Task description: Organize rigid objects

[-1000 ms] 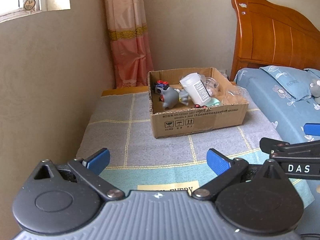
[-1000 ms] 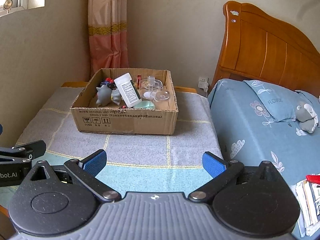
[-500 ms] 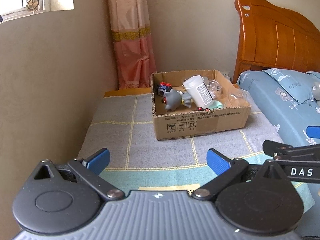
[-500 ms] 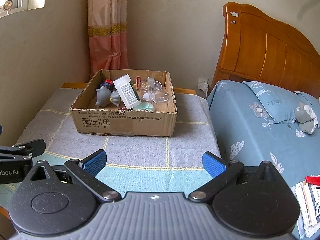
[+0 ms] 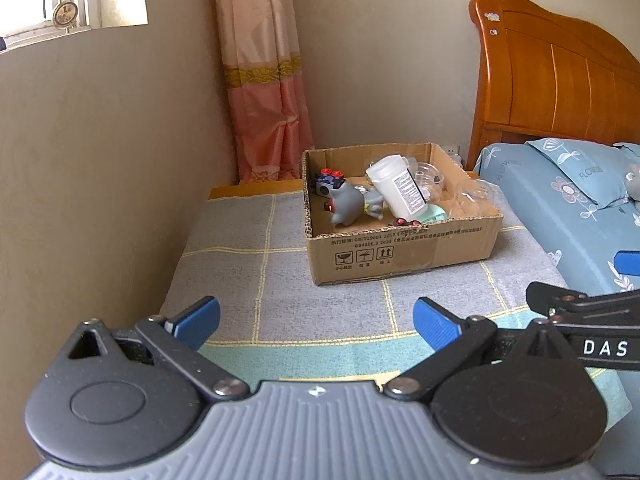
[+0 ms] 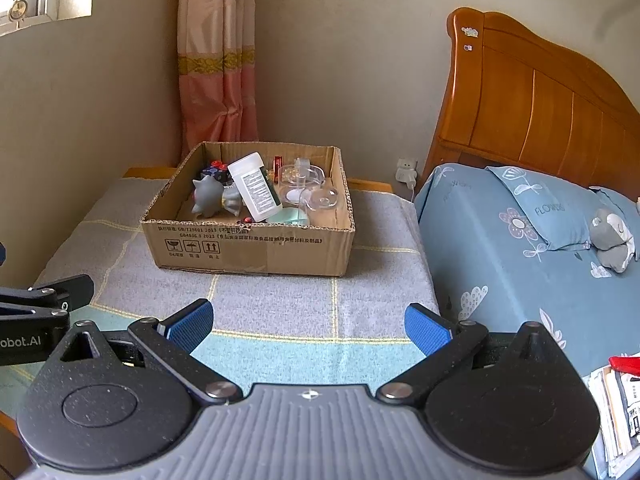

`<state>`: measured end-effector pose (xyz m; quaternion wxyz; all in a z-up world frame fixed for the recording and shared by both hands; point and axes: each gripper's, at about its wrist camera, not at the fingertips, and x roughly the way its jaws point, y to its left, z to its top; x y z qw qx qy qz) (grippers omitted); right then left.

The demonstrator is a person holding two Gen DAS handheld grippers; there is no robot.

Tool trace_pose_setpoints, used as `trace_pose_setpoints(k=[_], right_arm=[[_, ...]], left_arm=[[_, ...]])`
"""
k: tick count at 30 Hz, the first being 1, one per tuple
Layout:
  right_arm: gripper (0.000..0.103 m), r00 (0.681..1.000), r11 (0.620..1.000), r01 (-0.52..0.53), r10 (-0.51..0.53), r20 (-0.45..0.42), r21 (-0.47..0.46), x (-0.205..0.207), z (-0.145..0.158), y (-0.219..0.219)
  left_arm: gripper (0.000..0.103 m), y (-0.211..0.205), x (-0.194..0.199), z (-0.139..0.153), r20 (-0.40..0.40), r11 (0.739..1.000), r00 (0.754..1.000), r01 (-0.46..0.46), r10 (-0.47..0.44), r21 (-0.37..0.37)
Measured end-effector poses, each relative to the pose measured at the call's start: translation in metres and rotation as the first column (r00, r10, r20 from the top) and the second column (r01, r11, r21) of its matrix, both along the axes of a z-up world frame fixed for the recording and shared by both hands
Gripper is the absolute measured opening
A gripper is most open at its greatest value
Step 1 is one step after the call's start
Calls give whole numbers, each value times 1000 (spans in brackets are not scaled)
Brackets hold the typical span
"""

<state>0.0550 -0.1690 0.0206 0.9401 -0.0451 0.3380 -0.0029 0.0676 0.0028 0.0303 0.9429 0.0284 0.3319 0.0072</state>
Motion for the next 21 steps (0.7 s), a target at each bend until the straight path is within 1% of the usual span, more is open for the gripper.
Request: trace_pose_setpoints(k=[21], right_arm=[[103,1000,1000,-2,2,0,-5,-1,0,2]], left_arm=[[102,-1,-2,1,-2,1000,1000,5,-5,6]])
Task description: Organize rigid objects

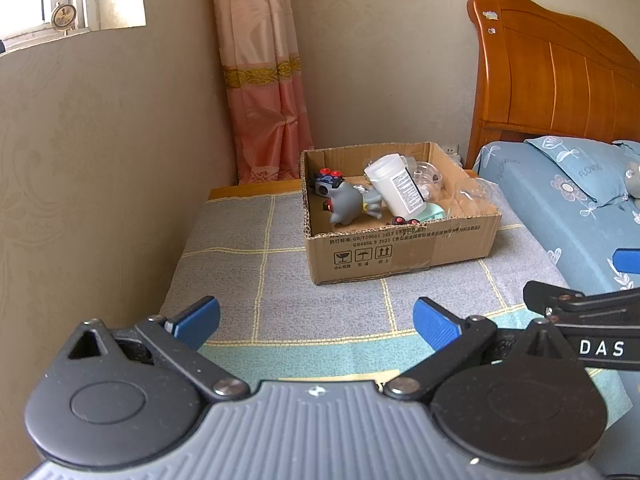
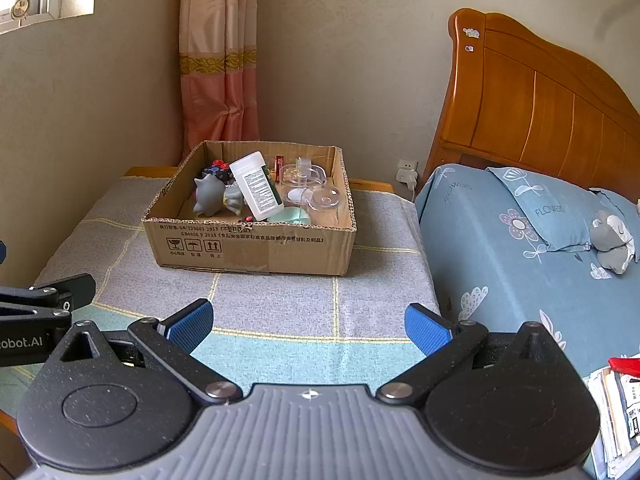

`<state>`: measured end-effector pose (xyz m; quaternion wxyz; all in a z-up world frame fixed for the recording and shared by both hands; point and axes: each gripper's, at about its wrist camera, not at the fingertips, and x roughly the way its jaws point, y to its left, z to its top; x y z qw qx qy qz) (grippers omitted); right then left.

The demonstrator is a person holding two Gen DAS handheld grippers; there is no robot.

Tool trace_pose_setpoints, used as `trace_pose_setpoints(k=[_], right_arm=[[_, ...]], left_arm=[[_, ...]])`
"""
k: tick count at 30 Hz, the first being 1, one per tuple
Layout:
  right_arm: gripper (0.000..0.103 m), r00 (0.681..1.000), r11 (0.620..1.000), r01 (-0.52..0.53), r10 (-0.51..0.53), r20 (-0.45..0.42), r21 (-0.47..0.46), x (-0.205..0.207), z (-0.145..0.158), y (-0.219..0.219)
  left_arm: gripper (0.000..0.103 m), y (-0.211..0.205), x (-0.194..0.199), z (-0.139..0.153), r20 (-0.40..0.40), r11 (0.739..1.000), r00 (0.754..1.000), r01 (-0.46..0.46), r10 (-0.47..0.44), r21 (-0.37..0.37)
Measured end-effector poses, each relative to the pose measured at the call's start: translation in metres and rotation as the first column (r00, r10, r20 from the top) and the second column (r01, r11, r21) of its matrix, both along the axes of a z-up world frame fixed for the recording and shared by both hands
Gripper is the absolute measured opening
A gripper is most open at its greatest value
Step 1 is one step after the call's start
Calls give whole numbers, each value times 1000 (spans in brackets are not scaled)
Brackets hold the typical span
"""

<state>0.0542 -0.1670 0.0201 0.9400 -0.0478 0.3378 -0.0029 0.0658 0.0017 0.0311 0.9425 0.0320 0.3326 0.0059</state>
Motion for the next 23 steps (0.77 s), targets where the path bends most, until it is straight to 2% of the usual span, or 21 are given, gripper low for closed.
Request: trace_pose_setpoints(k=[23], right_arm=[[103,1000,1000,0,0,-1,-4,-1,-1,0]], left_arm=[[102,-3,0,-1,-3,1000,1000,3,-3,-1]])
